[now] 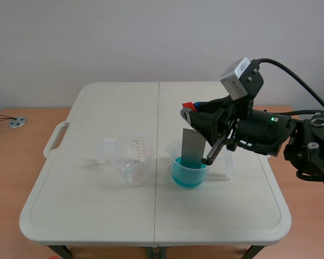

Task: Hold the metal plate by the orange handle, dip it into the blue solution, take it out and point at it, then put the plate back in the beaker on the left.
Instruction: 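Hold the plate still in the solution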

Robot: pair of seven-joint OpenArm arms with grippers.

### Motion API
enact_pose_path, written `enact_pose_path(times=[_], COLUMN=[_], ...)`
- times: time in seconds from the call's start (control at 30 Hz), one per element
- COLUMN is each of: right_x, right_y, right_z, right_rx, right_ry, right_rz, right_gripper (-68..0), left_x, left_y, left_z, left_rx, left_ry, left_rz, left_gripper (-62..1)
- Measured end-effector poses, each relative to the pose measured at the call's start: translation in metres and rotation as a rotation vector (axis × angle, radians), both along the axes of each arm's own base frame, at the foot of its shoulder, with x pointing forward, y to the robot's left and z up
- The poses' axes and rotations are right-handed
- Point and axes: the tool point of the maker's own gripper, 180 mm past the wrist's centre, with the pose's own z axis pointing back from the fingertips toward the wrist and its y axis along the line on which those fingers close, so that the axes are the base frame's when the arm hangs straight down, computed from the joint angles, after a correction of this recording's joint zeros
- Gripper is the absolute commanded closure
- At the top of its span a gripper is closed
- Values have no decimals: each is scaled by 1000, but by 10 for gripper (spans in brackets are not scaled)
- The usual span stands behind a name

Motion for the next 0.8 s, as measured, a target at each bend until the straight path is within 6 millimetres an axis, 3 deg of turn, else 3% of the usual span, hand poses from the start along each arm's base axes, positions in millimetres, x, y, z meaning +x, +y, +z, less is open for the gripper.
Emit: enact_pose_path(times=[0.8], right_x=[-1], right_y=[0], right_z=[-3], right_rx=[-25], right_ry=[-6], right_rz=[7], right_gripper=[-11], left_x=[7], left_y=[1], left_z=[-3], left_rx=[4], left_ry=[-12], left_rz=[-1], left_gripper=[-16])
